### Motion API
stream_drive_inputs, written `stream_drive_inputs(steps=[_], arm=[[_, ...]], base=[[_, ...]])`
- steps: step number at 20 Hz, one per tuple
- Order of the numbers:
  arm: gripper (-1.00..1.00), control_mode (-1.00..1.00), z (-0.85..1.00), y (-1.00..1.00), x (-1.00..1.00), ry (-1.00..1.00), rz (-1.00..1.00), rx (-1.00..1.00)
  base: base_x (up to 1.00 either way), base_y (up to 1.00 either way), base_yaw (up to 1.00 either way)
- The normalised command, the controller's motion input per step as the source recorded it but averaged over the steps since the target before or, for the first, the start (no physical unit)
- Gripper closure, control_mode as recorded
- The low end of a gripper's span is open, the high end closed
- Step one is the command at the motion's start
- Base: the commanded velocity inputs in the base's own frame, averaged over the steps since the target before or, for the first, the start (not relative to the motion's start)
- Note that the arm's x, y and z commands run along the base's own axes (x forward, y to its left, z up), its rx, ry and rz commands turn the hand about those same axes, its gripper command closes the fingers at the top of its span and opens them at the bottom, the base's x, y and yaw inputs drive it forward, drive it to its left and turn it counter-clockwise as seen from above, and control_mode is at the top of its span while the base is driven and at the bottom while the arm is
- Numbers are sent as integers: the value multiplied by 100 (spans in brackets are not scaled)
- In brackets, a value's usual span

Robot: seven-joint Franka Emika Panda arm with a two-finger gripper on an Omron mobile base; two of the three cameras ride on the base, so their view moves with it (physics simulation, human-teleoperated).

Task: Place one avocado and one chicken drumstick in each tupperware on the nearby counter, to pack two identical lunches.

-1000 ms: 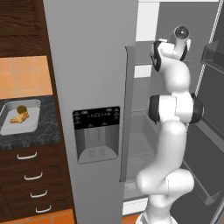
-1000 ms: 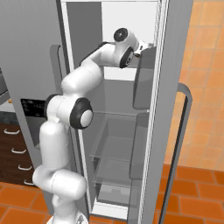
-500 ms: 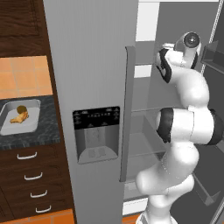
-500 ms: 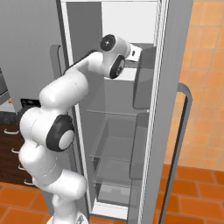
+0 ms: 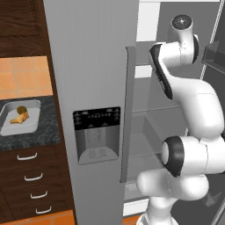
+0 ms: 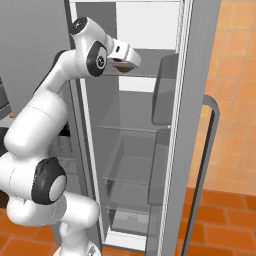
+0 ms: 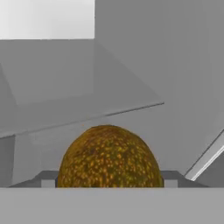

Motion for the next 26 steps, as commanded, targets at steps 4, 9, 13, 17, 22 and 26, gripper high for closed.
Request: stream_drive_inputs(steps=[4,9,13,17,22,26], arm=[[100,-100,-100,-17,-100,-1,1,0],[100,-100,-100,-18,-100,-7,7,2],[100,-100,-100,9,-100,-1,22,9],[100,-100,-63,48,-99,-4,38,1],[100,-100,-2,61,-78,-6,37,-6],[100,100,-2,23,-62,-6,14,-3]], base=[[0,0,0],[0,0,0],[0,0,0],[0,0,0],[0,0,0],[-25,12,5]])
